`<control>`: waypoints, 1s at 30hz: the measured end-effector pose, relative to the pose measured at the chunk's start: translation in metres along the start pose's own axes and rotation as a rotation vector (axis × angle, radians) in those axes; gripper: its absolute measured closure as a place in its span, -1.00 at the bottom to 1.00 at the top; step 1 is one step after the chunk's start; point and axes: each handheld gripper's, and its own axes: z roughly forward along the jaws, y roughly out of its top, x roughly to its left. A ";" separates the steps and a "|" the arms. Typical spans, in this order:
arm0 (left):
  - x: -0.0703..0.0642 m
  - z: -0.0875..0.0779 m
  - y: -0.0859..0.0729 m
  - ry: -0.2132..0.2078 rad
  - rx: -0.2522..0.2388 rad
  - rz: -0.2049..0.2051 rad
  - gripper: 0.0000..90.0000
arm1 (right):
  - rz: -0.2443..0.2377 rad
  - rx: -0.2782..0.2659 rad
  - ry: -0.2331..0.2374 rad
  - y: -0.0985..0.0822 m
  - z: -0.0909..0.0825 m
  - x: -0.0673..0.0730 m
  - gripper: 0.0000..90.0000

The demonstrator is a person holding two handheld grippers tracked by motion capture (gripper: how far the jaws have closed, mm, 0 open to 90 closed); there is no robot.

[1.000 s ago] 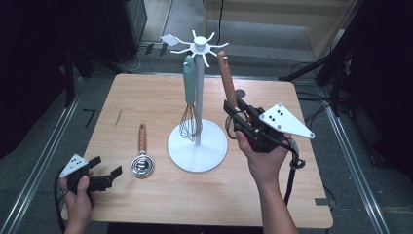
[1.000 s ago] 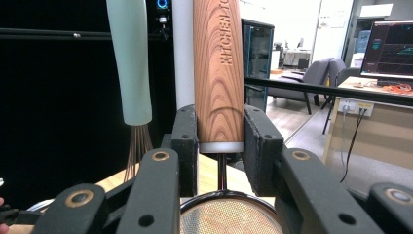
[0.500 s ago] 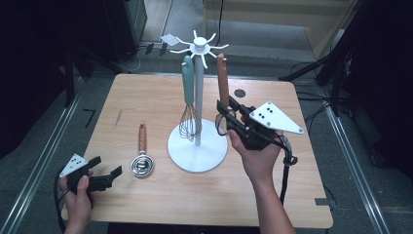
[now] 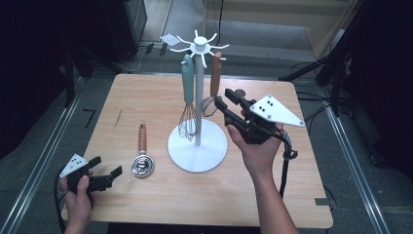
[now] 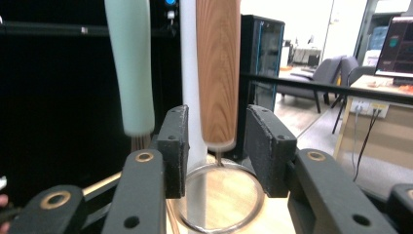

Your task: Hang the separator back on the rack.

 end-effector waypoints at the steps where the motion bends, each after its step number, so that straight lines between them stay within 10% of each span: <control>1: 0.000 0.000 0.000 0.000 0.000 0.001 -1.00 | 0.003 -0.010 -0.003 0.004 0.001 0.000 0.54; 7: 0.000 0.000 0.000 0.000 -0.004 -0.002 -1.00 | -0.009 -0.047 -0.055 0.020 0.008 -0.001 1.00; 30: 0.001 0.000 0.000 -0.003 -0.001 -0.003 -1.00 | -0.048 -0.169 -0.031 0.060 0.012 0.001 1.00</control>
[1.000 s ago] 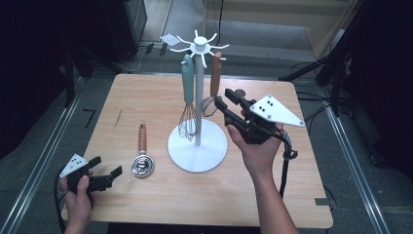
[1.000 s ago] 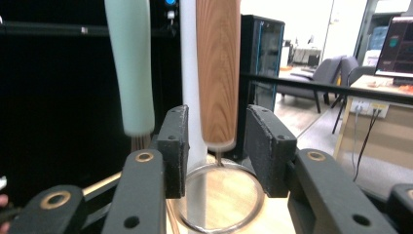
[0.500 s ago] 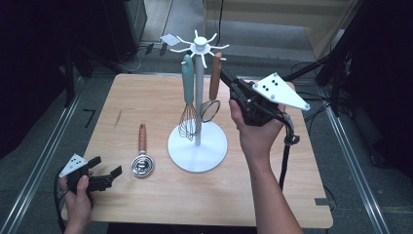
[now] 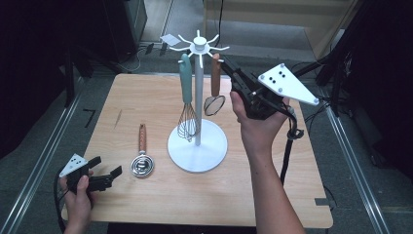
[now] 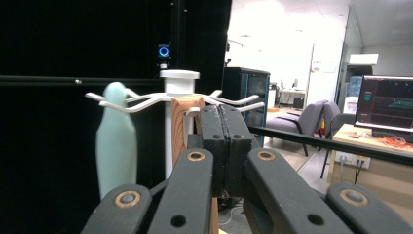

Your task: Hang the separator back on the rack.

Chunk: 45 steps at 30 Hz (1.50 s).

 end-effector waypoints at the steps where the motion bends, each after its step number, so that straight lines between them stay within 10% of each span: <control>1: 0.000 0.000 0.000 0.000 0.000 0.000 -1.00 | -0.002 0.000 0.005 0.000 -0.001 0.002 1.00; 23: 0.000 0.000 0.000 0.003 0.002 0.003 -1.00 | -0.065 0.012 0.072 -0.001 0.000 0.038 1.00; 45: -0.001 0.000 0.000 0.012 0.004 0.003 -1.00 | -0.078 0.021 0.082 -0.006 -0.001 0.041 1.00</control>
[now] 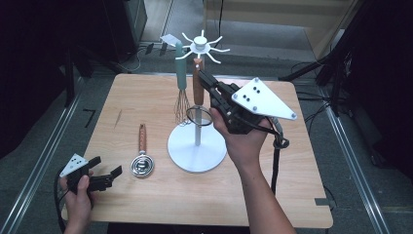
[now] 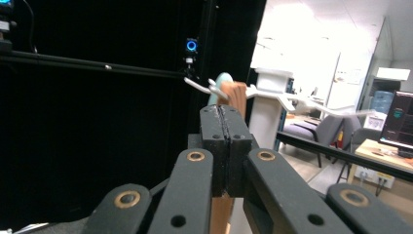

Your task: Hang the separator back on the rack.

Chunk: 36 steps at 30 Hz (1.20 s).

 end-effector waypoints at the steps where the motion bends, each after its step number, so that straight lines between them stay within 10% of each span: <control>1: 0.000 0.000 0.000 0.001 0.003 0.002 -1.00 | -0.004 0.001 -0.003 -0.001 -0.001 -0.001 1.00; 11: -0.001 0.000 0.000 0.013 0.000 0.004 -1.00 | 0.005 0.056 -0.060 -0.023 -0.016 -0.015 0.95; 27: -0.004 0.000 0.000 0.018 0.010 0.028 -1.00 | 0.041 0.223 -0.122 -0.090 -0.047 -0.030 0.28; 36: -0.009 0.001 0.002 0.144 0.023 0.047 -0.78 | 0.078 0.300 -0.164 -0.127 -0.071 -0.040 0.19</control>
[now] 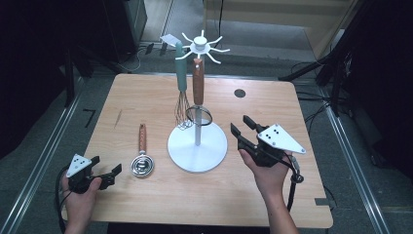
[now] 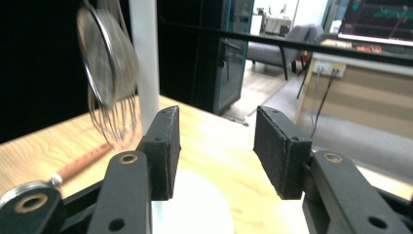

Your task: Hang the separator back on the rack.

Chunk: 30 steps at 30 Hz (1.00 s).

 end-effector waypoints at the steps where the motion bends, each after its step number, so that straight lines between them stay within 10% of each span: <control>1: -0.001 0.000 0.000 0.007 -0.002 -0.007 -0.69 | 0.007 0.010 -0.004 -0.005 -0.002 -0.002 0.19; 15: -0.025 0.011 0.007 -0.047 0.028 -0.029 -0.12 | 0.064 0.111 -0.069 -0.069 -0.024 -0.017 0.01; 30: -0.027 0.027 0.018 -0.111 0.091 -0.040 0.17 | 0.112 0.158 -0.080 -0.098 -0.035 -0.021 -0.01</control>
